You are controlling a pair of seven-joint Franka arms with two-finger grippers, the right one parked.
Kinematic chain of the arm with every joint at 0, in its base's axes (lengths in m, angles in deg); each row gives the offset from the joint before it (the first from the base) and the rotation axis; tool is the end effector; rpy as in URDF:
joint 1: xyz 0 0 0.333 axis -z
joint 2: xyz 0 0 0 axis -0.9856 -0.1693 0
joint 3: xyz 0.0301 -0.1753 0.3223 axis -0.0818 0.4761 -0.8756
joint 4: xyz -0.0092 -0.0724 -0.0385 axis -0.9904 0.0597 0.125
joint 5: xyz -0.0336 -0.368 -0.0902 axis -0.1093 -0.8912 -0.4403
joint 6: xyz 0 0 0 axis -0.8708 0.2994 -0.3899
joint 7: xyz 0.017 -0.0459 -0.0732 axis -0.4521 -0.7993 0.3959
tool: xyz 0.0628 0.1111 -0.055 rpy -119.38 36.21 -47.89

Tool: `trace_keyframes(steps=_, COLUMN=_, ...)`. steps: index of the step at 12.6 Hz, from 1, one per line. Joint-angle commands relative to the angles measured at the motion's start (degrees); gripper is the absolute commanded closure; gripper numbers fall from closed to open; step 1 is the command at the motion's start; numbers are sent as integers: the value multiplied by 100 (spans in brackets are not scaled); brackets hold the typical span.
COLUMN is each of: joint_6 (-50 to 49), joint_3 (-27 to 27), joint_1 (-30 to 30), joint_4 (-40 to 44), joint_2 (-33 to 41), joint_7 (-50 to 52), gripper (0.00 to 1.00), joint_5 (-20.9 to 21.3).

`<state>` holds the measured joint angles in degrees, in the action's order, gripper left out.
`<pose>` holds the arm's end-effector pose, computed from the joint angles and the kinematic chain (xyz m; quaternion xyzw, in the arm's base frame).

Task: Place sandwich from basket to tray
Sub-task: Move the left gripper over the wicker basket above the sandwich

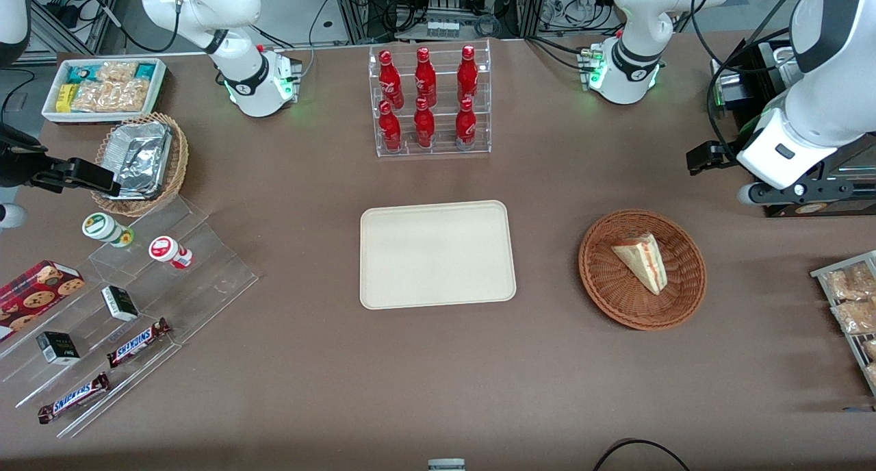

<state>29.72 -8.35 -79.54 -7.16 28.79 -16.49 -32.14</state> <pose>0.5148 -0.0623 0.5932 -0.9946 -0.0087 0.0999 0.0278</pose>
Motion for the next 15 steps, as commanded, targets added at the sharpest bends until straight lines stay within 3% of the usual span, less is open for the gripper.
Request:
trace_keyframes(steps=1, joint_6=-61, joint_3=-84, joint_1=70, joint_4=70, joint_2=62, joint_7=-88, gripper=0, joint_5=-46)
trace_keyframes(steps=8, joint_6=983, joint_3=65, joint_1=105, joint_4=-727, joint_2=-166, joint_7=-97, gripper=0, joint_5=-81)
trace_keyframes(steps=15, joint_6=3356, joint_3=92, joint_1=113, joint_4=-2424, joint_2=-219, joint_7=-97, gripper=0, joint_5=-63)
